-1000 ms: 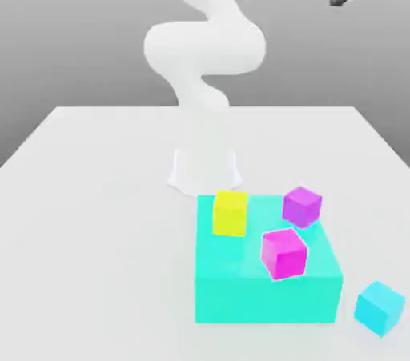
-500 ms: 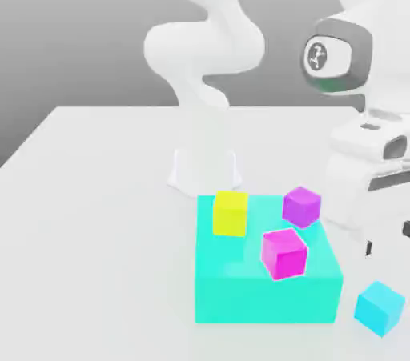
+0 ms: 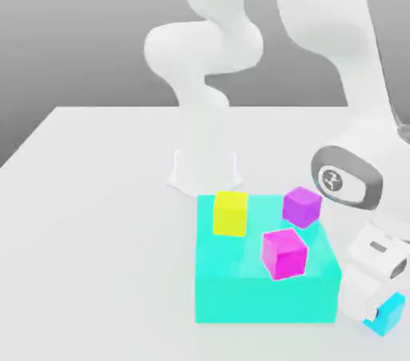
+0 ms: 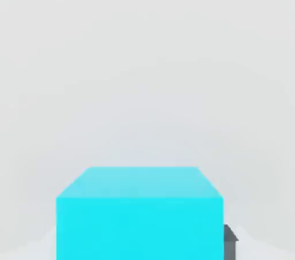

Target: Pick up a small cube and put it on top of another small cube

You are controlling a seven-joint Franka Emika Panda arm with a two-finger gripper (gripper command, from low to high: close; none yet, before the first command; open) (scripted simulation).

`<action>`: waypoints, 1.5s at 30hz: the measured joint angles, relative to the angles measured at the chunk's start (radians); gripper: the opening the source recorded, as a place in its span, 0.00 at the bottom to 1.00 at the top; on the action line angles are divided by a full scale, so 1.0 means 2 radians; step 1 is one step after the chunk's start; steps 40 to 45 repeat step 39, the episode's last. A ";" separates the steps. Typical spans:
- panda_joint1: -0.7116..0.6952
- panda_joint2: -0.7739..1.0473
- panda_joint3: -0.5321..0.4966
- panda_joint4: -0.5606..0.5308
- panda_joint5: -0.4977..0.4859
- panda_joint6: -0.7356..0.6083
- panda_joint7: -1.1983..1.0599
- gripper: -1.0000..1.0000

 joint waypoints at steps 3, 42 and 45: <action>-0.014 -0.034 0.019 -0.008 0.022 -0.025 -0.017 0.00; 0.052 -0.444 -0.038 -0.282 0.218 -0.149 -0.502 1.00; 0.052 -0.444 -0.038 -0.282 0.218 -0.149 -0.502 1.00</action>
